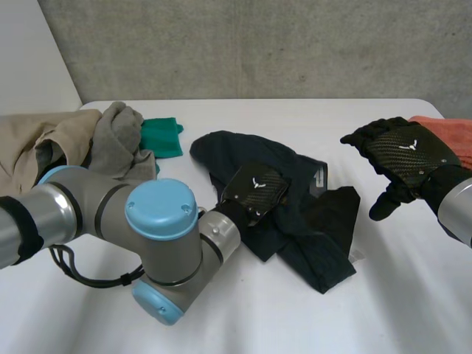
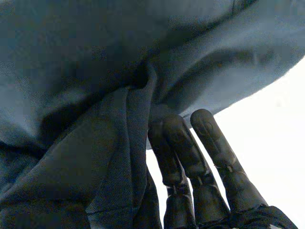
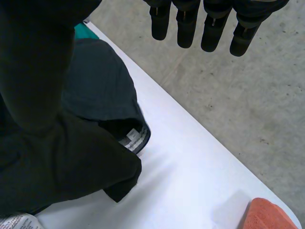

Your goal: Fold the laundry.

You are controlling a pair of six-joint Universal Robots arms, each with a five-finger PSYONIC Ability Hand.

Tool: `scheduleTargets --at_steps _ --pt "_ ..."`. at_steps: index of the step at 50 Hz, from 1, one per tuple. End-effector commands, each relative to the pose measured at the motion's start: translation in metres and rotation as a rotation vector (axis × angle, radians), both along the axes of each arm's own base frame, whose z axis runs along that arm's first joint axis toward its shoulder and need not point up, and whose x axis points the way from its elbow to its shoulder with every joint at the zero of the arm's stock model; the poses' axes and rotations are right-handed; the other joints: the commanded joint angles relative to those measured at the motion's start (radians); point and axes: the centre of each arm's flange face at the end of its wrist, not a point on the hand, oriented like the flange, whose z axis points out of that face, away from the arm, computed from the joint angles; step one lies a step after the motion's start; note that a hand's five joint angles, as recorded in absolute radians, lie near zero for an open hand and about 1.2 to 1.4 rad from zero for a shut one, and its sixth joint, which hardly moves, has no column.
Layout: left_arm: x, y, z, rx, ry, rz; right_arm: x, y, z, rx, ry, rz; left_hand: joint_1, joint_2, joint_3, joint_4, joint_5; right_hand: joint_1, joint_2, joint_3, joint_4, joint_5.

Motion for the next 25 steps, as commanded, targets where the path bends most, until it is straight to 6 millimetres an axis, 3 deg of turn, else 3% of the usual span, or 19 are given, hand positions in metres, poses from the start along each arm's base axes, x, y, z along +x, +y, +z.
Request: scheduleTargets --at_steps 1,2,5,6,10,14,17,21,24,25 --pt "0.009 -0.012 0.078 -0.112 0.167 0.145 -0.004 0.0 -0.003 0.012 0.006 -0.02 0.253 0.211 0.217 0.208 0.276 -0.077 -0.048 -0.042 -0.039 -0.049" --pt "0.016 -0.012 0.108 -0.162 0.219 0.176 -0.005 -0.002 -0.003 0.009 0.006 -0.027 0.253 0.211 0.217 0.208 0.276 -0.077 -0.048 -0.042 -0.039 -0.049" --pt "0.025 -0.009 0.146 -0.228 0.288 0.179 -0.011 -0.006 -0.003 0.011 0.006 -0.05 0.253 0.211 0.217 0.208 0.276 -0.077 -0.048 -0.042 -0.039 -0.049" --pt "0.03 -0.007 0.168 -0.269 0.327 0.173 -0.012 -0.007 -0.002 0.01 0.005 -0.055 0.253 0.211 0.217 0.208 0.276 -0.077 -0.048 -0.042 -0.039 -0.049" --pt "0.038 0.002 0.209 -0.351 0.4 0.121 -0.015 -0.01 -0.001 0.004 0.003 -0.065 0.253 0.211 0.217 0.208 0.276 -0.077 -0.048 -0.042 -0.039 -0.049" --pt "0.033 0.004 0.221 -0.385 0.419 0.065 -0.015 -0.011 -0.001 0.0 0.002 -0.065 0.253 0.211 0.217 0.208 0.276 -0.077 -0.048 -0.042 -0.039 -0.049" --pt "0.024 -0.002 0.21 -0.371 0.4 0.046 -0.014 -0.01 -0.001 0.003 0.0 -0.065 0.253 0.211 0.217 0.208 0.276 -0.077 -0.048 -0.042 -0.039 -0.049" --pt "0.0 -0.031 0.157 -0.294 0.325 0.047 -0.015 -0.01 -0.004 0.02 -0.011 -0.076 0.253 0.211 0.217 0.208 0.276 -0.077 -0.048 -0.042 -0.039 -0.049" --pt "-0.013 -0.044 0.13 -0.262 0.294 0.046 -0.018 -0.01 -0.008 0.029 -0.013 -0.099 0.253 0.211 0.217 0.208 0.276 -0.077 -0.048 -0.042 -0.039 -0.049" --pt "-0.022 -0.053 0.111 -0.242 0.276 0.046 -0.019 -0.011 -0.009 0.027 -0.012 -0.105 0.146 0.104 0.11 0.101 0.169 -0.077 -0.048 -0.042 -0.039 -0.049"
